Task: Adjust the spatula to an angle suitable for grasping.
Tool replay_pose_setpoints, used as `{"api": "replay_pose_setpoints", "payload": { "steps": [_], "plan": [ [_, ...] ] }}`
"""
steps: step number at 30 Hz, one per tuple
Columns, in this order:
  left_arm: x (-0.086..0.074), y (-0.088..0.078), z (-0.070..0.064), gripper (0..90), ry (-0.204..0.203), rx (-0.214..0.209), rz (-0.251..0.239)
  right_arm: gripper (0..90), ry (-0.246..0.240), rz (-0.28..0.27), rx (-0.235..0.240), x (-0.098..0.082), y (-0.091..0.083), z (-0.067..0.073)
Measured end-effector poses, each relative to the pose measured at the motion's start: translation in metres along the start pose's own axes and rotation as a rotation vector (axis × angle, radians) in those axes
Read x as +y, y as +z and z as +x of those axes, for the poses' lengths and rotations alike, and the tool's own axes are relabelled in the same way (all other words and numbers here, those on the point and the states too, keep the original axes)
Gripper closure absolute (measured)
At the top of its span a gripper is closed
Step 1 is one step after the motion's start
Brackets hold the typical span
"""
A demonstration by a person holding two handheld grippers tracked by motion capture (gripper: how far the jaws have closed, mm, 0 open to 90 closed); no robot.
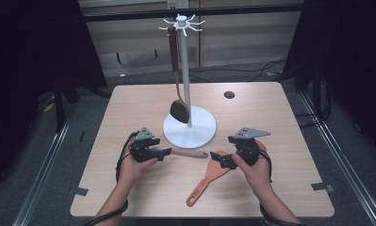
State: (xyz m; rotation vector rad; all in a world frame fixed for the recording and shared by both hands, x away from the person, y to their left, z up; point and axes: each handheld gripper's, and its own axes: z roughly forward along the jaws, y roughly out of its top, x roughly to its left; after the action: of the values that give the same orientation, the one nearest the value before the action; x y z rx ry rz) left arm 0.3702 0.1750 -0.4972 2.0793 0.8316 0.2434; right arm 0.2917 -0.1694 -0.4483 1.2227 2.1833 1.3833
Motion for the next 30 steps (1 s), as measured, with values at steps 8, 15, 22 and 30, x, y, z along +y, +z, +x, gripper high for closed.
{"api": "replay_pose_setpoints", "payload": {
  "steps": [8,15,22,30],
  "plan": [
    [-0.002,0.008,0.002,22.9,0.054,0.024,0.037,3.6,-0.001,0.003,0.001,0.0,0.0,0.0],
    [-0.001,0.017,0.005,21.8,0.073,0.009,0.067,3.7,0.007,0.004,0.003,-0.001,0.0,-0.001],
    [0.0,0.02,0.004,22.5,0.069,0.009,0.079,3.8,0.012,-0.001,0.005,-0.001,0.0,-0.003],
    [0.003,0.015,-0.003,30.7,0.136,0.023,0.145,3.8,0.011,-0.003,0.005,0.0,0.0,-0.003]
  ]
}}
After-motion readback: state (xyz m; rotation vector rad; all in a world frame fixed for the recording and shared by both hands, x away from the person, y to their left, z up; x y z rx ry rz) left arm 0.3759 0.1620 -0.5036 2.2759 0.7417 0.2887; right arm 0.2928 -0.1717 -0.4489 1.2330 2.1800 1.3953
